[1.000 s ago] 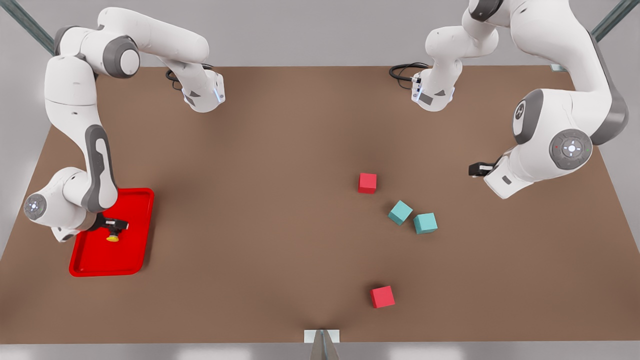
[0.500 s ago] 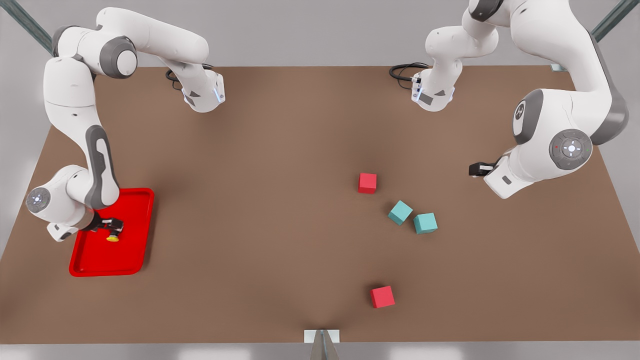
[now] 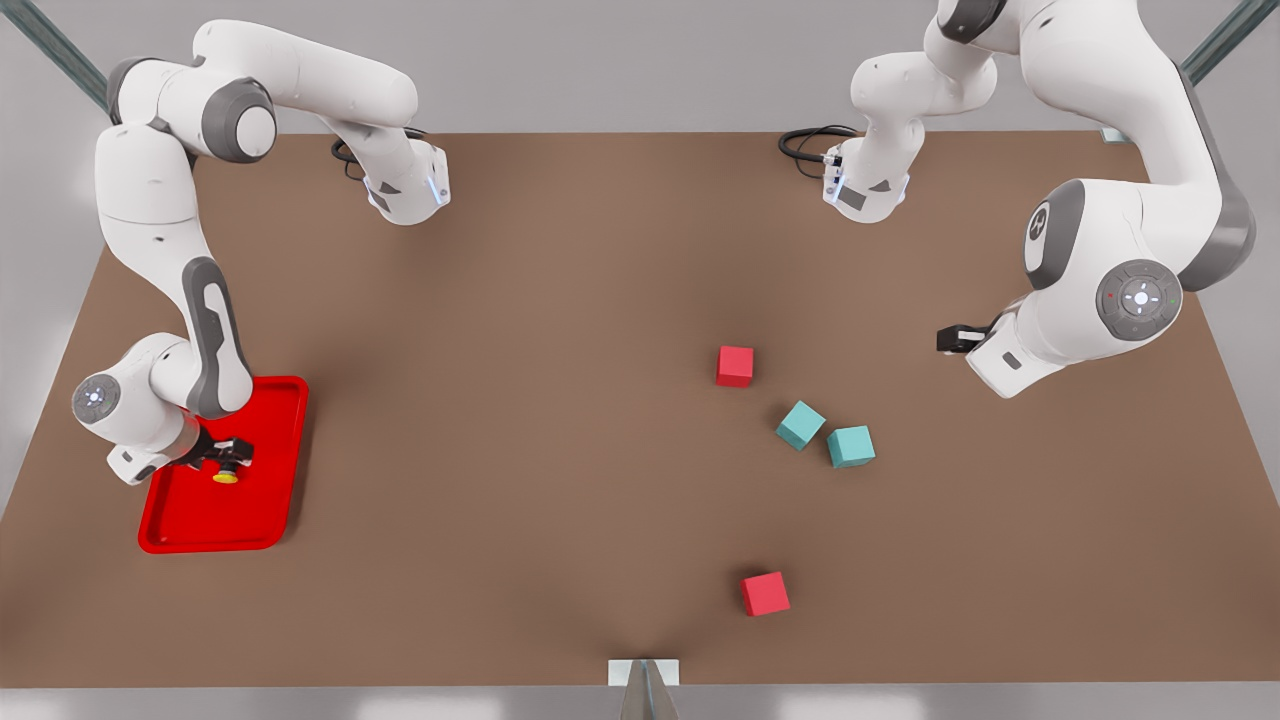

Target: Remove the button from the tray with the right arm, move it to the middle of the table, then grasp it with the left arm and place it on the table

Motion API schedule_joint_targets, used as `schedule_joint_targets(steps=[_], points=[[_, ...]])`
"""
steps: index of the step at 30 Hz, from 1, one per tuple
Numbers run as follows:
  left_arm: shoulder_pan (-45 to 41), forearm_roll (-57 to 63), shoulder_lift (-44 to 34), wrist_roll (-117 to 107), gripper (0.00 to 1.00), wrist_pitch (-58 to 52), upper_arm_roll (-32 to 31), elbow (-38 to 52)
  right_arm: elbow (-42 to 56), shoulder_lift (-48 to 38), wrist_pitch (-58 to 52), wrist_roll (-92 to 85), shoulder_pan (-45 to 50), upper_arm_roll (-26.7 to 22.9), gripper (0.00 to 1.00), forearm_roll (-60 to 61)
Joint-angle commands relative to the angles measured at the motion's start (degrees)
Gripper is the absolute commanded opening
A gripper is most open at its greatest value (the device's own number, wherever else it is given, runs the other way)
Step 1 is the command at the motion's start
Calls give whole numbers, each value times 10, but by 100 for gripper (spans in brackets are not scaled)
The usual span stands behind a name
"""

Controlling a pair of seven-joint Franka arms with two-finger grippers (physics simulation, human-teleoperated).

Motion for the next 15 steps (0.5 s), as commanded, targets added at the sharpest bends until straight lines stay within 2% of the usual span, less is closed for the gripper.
schedule_joint_targets(steps=[1, 4, 5, 6, 7, 11, 15], points=[[0, 0, -1, 0, 100, 0, 0, 0, 0, 1, 18, -22, 0, 0, 100, 1], [-1, -1, -1, 0, 100, 1, 0, 0, -1, 7, 35, -22, 0, 0, 100, 1], [-1, -1, 0, 0, 100, 1, 0, 0, -1, 7, 34, -22, 0, 0, 70, 2], [-1, 0, 0, 0, 100, 1, 0, 0, -2, 7, 33, -22, 0, 0, 54, 1], [-1, 0, 0, 0, 100, 1, 0, 0, -3, 6, 32, -23, -1, 0, 47, 2], [-1, 0, 4, 0, 100, 1, 0, 0, -3, 6, 28, -25, 1, 0, 43, 1], [-1, 0, 4, 0, 100, 1, -1, 0, 4, 3, -10, -25, 7, 1, 43, 3]])
